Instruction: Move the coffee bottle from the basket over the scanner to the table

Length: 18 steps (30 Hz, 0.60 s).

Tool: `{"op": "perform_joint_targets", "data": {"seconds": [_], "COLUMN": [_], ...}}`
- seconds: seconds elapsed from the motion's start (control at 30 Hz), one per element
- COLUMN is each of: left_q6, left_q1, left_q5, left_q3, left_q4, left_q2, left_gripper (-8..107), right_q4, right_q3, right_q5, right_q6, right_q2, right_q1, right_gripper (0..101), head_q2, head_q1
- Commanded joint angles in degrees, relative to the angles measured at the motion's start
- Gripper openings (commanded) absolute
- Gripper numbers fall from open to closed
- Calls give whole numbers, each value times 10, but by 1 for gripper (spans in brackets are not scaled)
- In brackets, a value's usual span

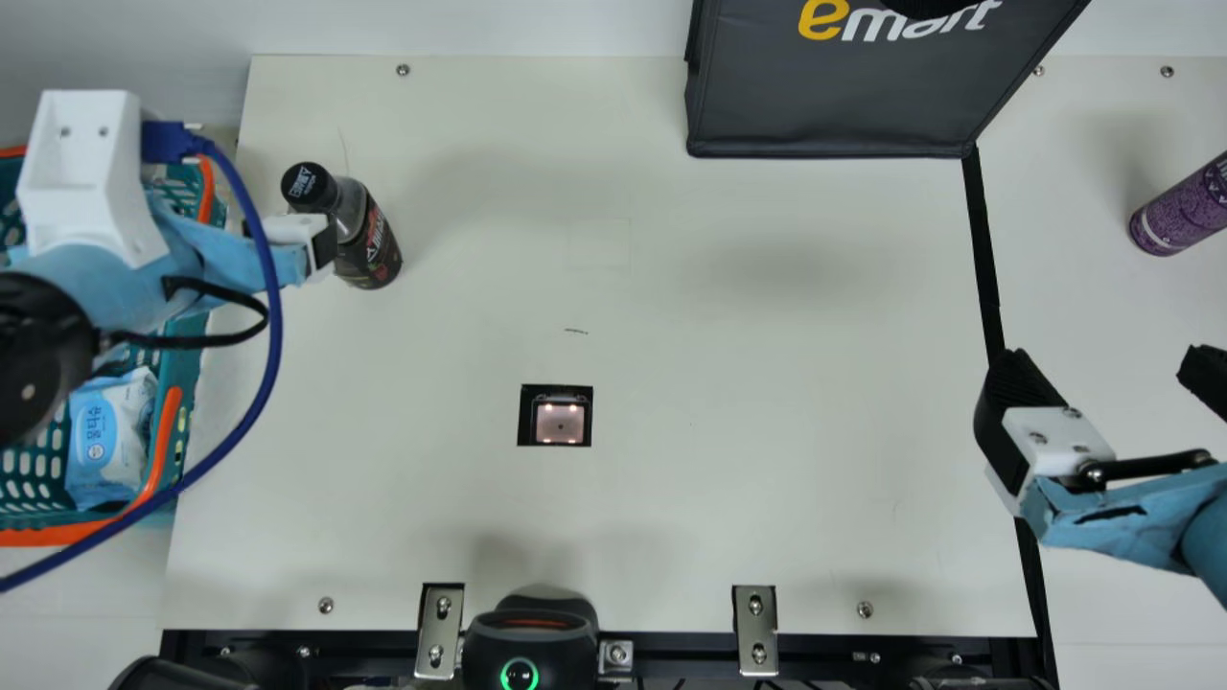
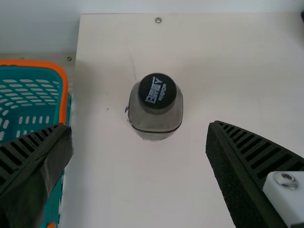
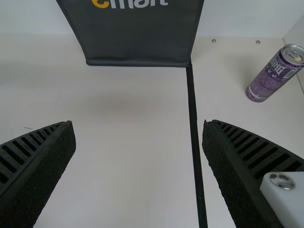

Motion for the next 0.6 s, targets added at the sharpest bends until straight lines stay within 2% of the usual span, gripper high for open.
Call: {"op": "perform_joint_targets", "data": {"seconds": [0.0,0.23,0.57], "left_q6": [15,67,109], "left_q1": [7,35,40], "left_q5": [-5,-48,-159], "left_q3": [-6,-3,50], "left_q4": [-18,-64,-85], "left_q2": [14,47,62], "left_gripper": [90,90,90], "right_q4": [0,0,0], "right_q3": [0,0,0], "right_q5": [0,0,0], "right_q6": [0,0,0], "right_q2": [0,0,0], "right_q1": [0,0,0], "right_gripper": [95,95,95], "head_q2": [0,0,0], "head_q1": [-17,-17,-17]}}
